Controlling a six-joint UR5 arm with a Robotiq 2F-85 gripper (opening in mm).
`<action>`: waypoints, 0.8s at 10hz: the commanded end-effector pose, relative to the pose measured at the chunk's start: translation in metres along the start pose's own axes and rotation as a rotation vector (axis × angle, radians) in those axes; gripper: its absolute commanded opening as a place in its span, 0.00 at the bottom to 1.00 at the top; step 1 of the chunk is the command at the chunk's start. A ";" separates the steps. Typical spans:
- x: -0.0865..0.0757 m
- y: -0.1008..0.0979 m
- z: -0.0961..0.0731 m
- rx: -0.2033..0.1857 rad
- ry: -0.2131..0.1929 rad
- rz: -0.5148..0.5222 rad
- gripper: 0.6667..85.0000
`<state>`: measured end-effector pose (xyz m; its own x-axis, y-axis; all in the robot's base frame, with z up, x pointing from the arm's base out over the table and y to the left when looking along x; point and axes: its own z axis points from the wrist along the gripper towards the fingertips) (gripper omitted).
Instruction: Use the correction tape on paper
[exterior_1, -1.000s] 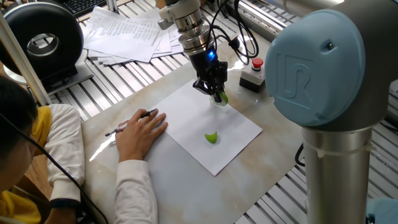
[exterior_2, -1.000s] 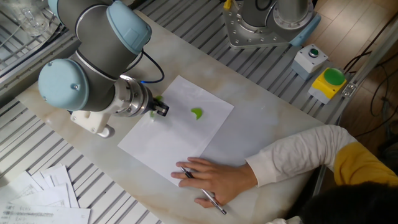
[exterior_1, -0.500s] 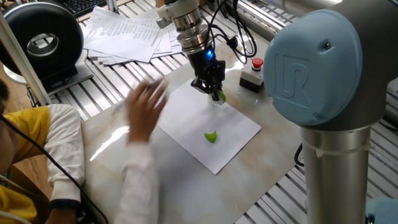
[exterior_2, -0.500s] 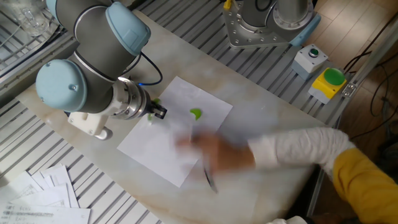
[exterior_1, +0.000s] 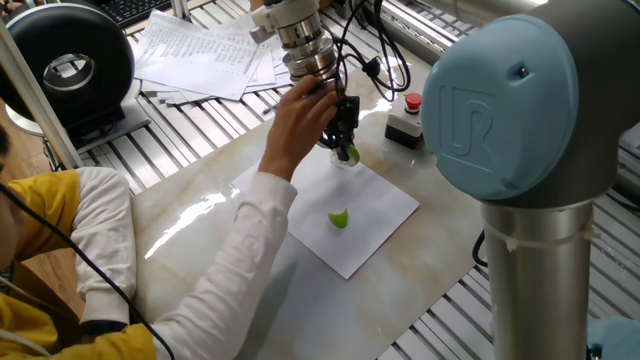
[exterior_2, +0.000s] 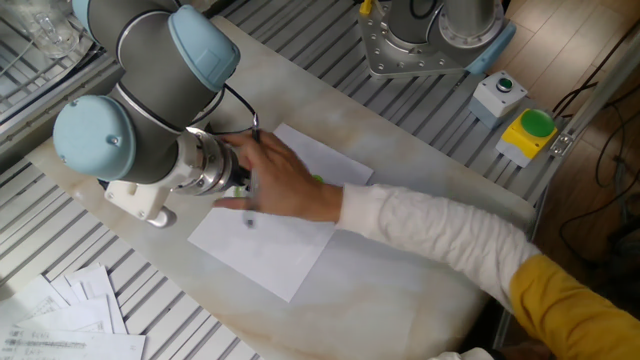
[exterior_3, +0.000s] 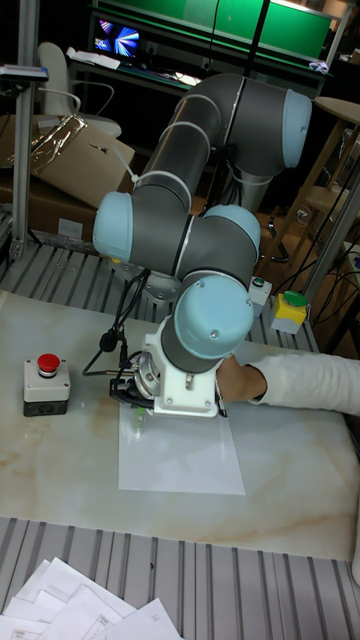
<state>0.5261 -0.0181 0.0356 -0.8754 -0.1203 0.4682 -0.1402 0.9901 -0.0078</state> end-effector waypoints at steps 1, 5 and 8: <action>-0.003 0.006 0.000 -0.016 -0.009 0.008 0.00; 0.001 0.006 -0.001 -0.023 0.000 0.005 0.00; 0.006 0.002 0.002 -0.025 0.005 -0.002 0.00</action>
<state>0.5221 -0.0178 0.0354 -0.8738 -0.1187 0.4717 -0.1342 0.9910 0.0007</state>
